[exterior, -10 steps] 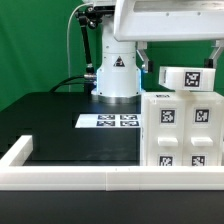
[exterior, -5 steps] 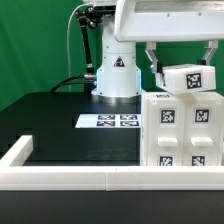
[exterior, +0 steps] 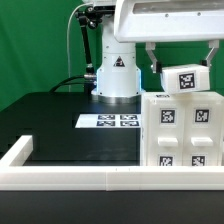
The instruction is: Assemble cabinet
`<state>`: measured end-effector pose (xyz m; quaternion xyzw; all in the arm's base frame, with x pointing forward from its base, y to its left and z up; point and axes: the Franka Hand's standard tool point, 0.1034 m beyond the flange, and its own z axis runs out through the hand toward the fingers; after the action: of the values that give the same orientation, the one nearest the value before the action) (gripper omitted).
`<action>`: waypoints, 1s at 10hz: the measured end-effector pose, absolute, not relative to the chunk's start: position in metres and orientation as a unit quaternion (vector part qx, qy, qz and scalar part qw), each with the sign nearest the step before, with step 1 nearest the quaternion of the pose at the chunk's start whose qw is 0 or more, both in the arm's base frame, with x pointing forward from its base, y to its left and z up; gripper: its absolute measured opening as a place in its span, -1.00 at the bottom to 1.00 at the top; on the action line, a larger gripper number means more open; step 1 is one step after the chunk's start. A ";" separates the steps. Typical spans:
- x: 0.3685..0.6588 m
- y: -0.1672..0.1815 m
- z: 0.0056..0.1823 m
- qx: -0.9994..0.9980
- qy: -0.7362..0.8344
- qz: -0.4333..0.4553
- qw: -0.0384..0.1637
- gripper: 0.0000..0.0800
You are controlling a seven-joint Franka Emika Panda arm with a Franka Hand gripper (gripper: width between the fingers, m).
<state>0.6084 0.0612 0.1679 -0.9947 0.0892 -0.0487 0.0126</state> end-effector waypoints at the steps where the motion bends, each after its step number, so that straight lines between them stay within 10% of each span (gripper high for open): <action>1: 0.608 0.062 0.168 -0.991 0.122 -0.048 0.014 0.39; 10: 0.609 0.079 0.167 -0.866 0.496 -0.041 0.042 0.39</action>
Offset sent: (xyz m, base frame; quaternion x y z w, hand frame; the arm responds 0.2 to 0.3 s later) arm -0.0062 0.0028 -0.0075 -0.0195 -0.0195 0.2862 0.9578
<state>0.6092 0.0785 0.1671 -0.8664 0.4960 -0.0405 0.0419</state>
